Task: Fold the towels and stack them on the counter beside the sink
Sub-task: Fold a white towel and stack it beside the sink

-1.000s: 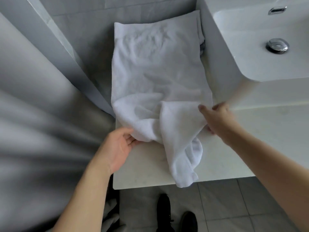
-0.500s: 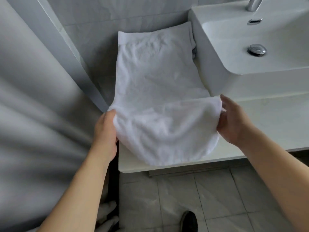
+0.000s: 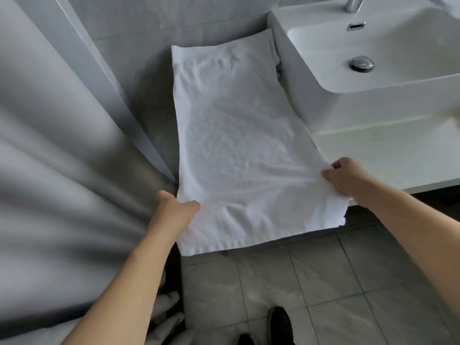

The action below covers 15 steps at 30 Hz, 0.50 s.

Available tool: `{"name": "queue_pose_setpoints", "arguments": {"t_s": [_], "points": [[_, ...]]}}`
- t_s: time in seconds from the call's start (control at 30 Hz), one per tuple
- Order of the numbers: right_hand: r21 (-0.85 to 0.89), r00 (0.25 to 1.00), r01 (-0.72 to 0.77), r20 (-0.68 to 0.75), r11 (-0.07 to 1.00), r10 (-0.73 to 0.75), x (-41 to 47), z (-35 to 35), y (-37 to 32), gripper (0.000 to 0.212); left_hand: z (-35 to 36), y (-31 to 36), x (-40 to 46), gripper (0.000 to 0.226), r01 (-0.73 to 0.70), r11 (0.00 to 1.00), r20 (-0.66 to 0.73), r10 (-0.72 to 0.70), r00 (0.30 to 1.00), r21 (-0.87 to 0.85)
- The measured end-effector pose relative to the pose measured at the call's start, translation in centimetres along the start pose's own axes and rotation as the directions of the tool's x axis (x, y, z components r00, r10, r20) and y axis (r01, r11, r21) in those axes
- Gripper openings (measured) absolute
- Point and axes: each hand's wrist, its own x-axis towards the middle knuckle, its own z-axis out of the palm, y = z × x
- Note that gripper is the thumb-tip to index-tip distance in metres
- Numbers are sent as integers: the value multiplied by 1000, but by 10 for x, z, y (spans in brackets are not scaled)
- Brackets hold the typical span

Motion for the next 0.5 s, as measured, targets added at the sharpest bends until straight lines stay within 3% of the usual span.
{"name": "queue_pose_setpoints", "arguments": {"t_s": [0.07,0.13,0.2,0.27,0.3,0.37,0.43,0.5], "points": [[-210,991,61,-100,976,-84,-3,7,1,33,9,-1,-4,68,-90,960,-118,125,985,264],[-383,938,185,-204,905,-279,-9,21,-5,49,22,10,-6,66,-253,896,-204,342,917,365],[-480,838,370,-197,795,-509,-12,37,-19,50,41,29,0,59,-414,804,-158,517,841,427],[-519,760,526,-69,674,-647,-3,53,-36,48,61,44,12,58,-514,647,-17,631,775,563],[-529,735,571,-11,628,-678,6,60,-44,50,70,48,20,60,-540,582,57,647,761,607],[-545,702,616,53,568,-711,29,68,-59,54,80,43,36,62,-518,550,118,603,789,655],[-570,694,619,74,540,-716,58,70,-66,57,83,29,47,63,-456,562,87,561,823,690],[-599,727,585,89,547,-680,84,70,-61,60,83,19,53,67,-450,553,70,575,815,701]]}}
